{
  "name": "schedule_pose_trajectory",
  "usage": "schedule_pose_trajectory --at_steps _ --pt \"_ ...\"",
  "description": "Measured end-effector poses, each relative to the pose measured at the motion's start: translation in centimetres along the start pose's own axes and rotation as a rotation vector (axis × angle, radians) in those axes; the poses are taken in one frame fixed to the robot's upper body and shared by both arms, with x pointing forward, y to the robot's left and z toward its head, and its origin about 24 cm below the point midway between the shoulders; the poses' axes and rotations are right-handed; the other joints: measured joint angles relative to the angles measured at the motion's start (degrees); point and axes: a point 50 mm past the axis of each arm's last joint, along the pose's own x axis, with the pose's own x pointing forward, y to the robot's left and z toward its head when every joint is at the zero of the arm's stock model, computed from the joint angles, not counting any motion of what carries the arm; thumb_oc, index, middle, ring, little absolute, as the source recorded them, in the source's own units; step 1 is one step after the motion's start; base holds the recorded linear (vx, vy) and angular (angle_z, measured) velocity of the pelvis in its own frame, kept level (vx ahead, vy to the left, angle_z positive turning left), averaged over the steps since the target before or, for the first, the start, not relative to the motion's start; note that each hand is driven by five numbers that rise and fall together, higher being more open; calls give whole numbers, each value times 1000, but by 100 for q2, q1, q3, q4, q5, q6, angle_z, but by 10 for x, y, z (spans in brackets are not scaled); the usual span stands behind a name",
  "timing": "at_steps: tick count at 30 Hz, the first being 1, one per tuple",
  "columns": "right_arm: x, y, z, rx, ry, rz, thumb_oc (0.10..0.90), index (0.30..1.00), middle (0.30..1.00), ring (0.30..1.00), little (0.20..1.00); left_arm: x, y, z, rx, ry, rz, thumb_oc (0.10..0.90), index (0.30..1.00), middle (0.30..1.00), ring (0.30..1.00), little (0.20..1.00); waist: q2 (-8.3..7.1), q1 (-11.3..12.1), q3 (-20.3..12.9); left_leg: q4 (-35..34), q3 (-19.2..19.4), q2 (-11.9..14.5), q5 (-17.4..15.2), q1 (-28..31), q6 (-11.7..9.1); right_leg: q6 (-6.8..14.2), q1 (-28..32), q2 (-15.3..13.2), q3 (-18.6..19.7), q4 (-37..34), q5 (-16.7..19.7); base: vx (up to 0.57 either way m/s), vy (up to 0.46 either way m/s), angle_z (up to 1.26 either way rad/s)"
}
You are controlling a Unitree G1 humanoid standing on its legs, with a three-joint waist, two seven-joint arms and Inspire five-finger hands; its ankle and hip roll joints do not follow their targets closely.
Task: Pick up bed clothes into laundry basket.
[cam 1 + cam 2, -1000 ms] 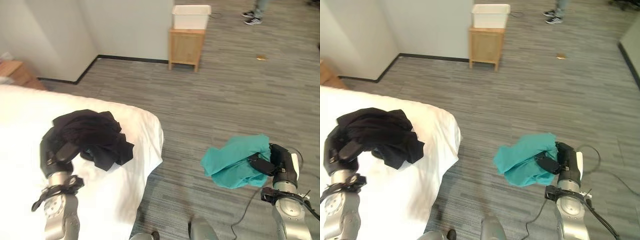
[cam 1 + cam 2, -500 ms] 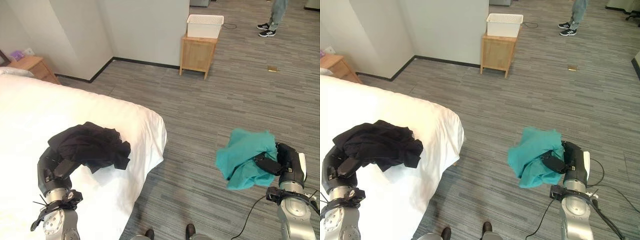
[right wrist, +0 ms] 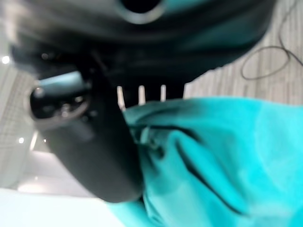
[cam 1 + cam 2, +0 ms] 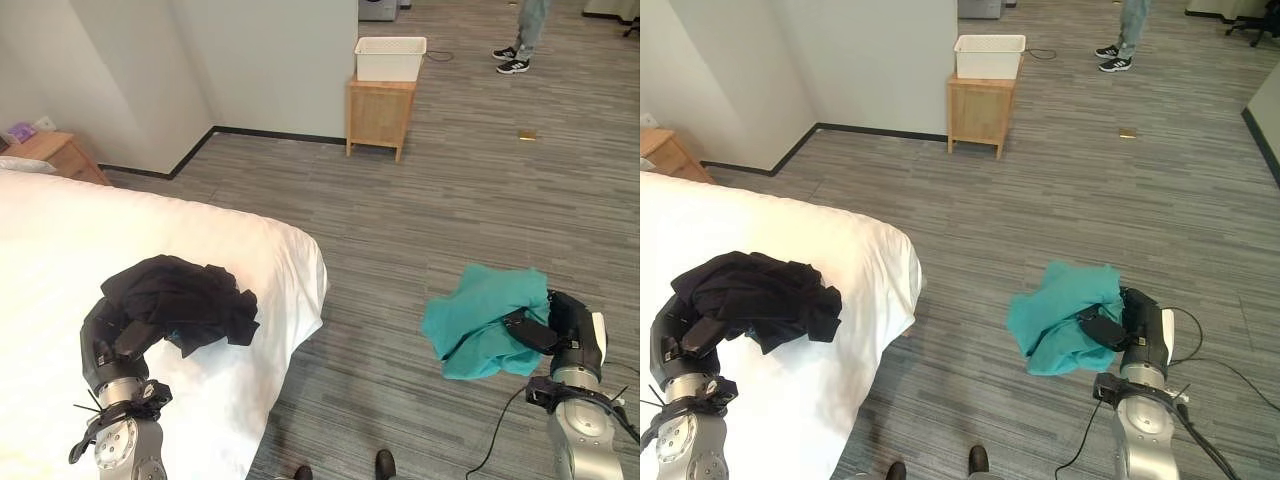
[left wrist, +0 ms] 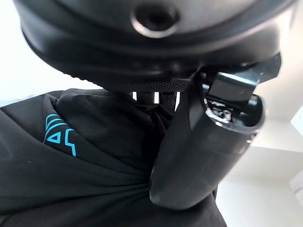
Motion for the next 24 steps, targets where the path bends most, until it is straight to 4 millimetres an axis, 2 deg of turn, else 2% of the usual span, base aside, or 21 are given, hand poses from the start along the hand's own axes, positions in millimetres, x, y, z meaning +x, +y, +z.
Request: schedule_pose_trajectory --at_steps 2,4,6,7,9,11,12,13,14,15,16,17,18,19,20,21,22,23,24 --pt "3 12 3 11 -13 34 400 300 300 300 300 4 1 1 1 -4 21 400 300 300 300 300 -69 9 58 67 138 -65 -62 -80 92 159 -518 6 138 787 -125 146 71 -41" --pt "2 30 5 35 -19 90 400 300 300 300 300 12 3 1 27 -1 31 400 300 300 300 300 -151 -84 202 260 244 -100 -237 -67 195 347 -1059 -29 133 1893 -245 243 33 -38" --pt "-2 40 3 56 -12 116 400 300 300 300 300 15 5 4 59 -7 25 400 300 300 300 300 -180 -142 327 283 339 -120 -290 6 270 455 -1356 -187 -31 2426 -370 418 -112 -26" --pt "-5 39 2 57 -10 115 400 300 300 300 300 16 5 6 68 -12 19 400 300 300 300 300 -243 -241 324 341 356 -147 -357 -45 263 448 -1544 -328 -177 2529 -476 444 -138 -16" --pt "-5 39 3 63 -21 112 400 300 300 300 300 18 6 10 71 -29 21 400 300 300 300 300 -222 -271 346 343 358 -65 -390 -169 229 400 -1786 -480 -374 2163 -648 437 -196 -5" --pt "-6 37 1 60 -12 106 400 300 300 300 300 20 6 12 77 -37 16 400 300 300 300 300 -129 -375 388 350 270 122 -417 -282 183 453 -1833 -567 -398 1300 -619 489 -285 11" --pt "-6 38 1 61 -10 107 400 300 300 300 300 22 6 13 77 -45 20 400 300 300 300 300 -113 -436 401 373 217 262 -517 -339 24 475 -1813 -573 -359 859 -601 285 -212 40" --pt "-8 36 -2 61 -1 104 400 300 300 300 300 27 1 16 75 -58 5 400 300 300 300 300 -146 -522 406 369 -1 410 -581 -320 -109 473 -1582 -607 -381 365 -592 540 -359 58" --pt "-9 37 -3 60 5 106 400 300 300 300 300 29 -1 18 78 -66 -3 400 300 300 300 300 -213 -573 402 297 -93 471 -600 -240 -212 499 -1449 -637 -404 369 -594 498 -311 66" --pt "-7 36 -2 58 2 106 400 300 300 300 300 31 -4 19 79 -72 -17 400 300 300 300 300 -194 -582 428 258 -169 743 -497 -97 -310 451 -1409 -418 -633 498 -103 525 -306 46" --pt "-5 36 -1 55 -1 105 400 300 300 300 300 32 -8 20 86 -79 -27 400 300 300 300 300 -180 -594 451 469 -284 874 -509 -146 -379 392 -1399 -299 -668 646 -104 505 -296 30" --pt "-5 36 -2 53 2 106 400 300 300 300 300 33 -11 22 103 -90 -42 400 300 300 300 300 -253 -577 431 765 -380 1000 -509 -158 -331 271 -1372 -186 -816 853 45 601 -461 17" --pt "-1 36 0 60 -3 106 400 300 300 300 300 33 -11 21 107 -88 -44 400 300 300 300 300 -252 -540 441 1273 -407 1124 -504 -239 -347 -49 -1322 20 -998 1132 -200 532 -497 16" --pt "0 34 -2 84 11 94 400 300 300 300 300 35 -15 19 105 -79 -56 400 300 300 300 300 -385 -533 434 2224 -353 1155 -419 -615 -276 -312 -1207 58 -1064 1281 -290 478 -487 17" --pt "0 31 -2 87 9 83 400 300 300 300 300 35 -18 18 105 -73 -70 400 300 300 300 300 -502 -471 445 3016 -378 1125 -201 -936 -50 -548 -1062 156 -1092 1289 -385 416 -345 1" --pt "3 29 2 85 -7 71 400 300 300 300 300 34 -19 16 108 -68 -80 400 300 300 300 300 -623 -390 468 3544 -423 1015 -91 -1211 -61 -752 -959 248 -1069 1285 -553 707 -326 -13" --pt "5 27 5 86 -22 61 400 300 300 300 300 34 -19 15 109 -63 -84 400 300 300 300 300 -693 -346 491 3810 -420 898 -110 -1353 -127 -717 -896 293 -1046 1263 -506 539 -184 -25" --pt "8 26 10 104 -34 40 400 300 300 300 300 33 -19 12 113 -48 -89 400 300 300 300 300 -755 -288 511 3825 -280 677 -180 -1525 -139 -705 -685 380 -985 1033 -608 546 -149 -12" --pt "10 24 11 119 -38 21 400 300 300 300 300 33 -21 9 113 -34 -100 400 300 300 300 300 -815 -254 539 3737 -97 519 -264 -1615 -133 -749 -463 415 -918 806 -429 408 -54 -21"
